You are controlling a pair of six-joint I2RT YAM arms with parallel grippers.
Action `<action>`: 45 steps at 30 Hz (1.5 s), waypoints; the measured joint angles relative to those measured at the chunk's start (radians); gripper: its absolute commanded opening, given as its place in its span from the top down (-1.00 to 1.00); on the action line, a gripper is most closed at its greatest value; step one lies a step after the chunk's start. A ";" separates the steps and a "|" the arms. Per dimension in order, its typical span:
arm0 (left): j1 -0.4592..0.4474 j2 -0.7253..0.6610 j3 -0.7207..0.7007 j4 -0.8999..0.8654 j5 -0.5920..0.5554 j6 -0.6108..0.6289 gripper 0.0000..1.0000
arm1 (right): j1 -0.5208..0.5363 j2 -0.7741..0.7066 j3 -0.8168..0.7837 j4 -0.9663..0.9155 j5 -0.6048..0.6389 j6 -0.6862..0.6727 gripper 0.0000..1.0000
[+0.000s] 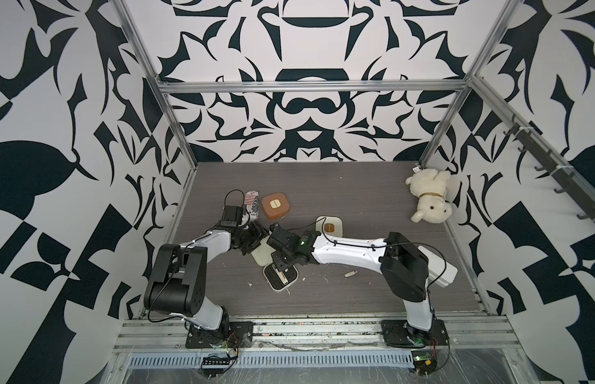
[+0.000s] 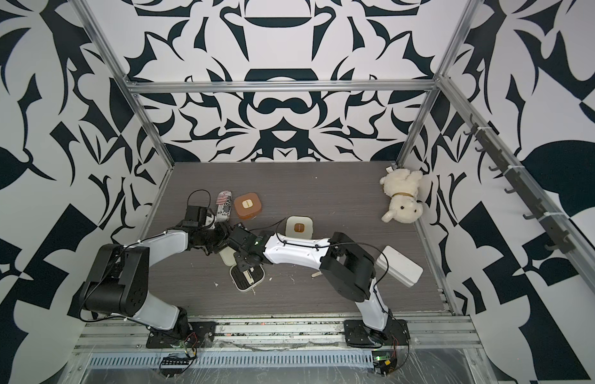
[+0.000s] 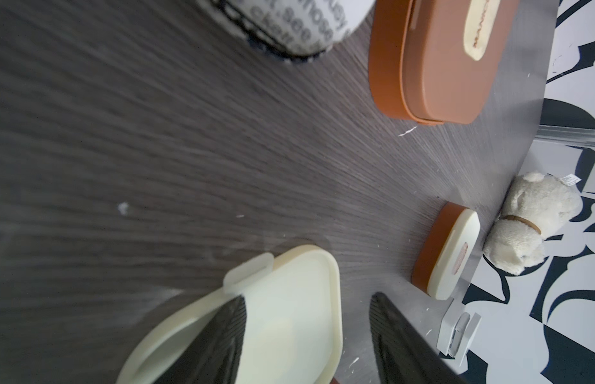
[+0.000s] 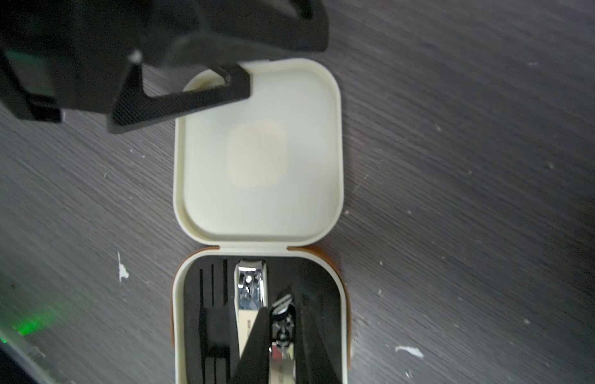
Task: Organize nail clipper sets
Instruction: Place the nail clipper in the storage box.
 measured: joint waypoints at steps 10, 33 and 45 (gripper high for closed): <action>0.000 0.000 0.000 0.001 0.001 0.000 -0.27 | 0.000 0.034 -0.001 0.043 -0.021 -0.007 0.85; 0.000 0.000 0.000 0.000 0.000 0.005 -0.27 | 0.000 0.025 -0.075 0.089 -0.035 -0.033 0.86; -0.002 0.008 0.011 -0.014 -0.004 0.008 -0.26 | 0.023 0.009 -0.074 0.030 -0.032 -0.071 0.88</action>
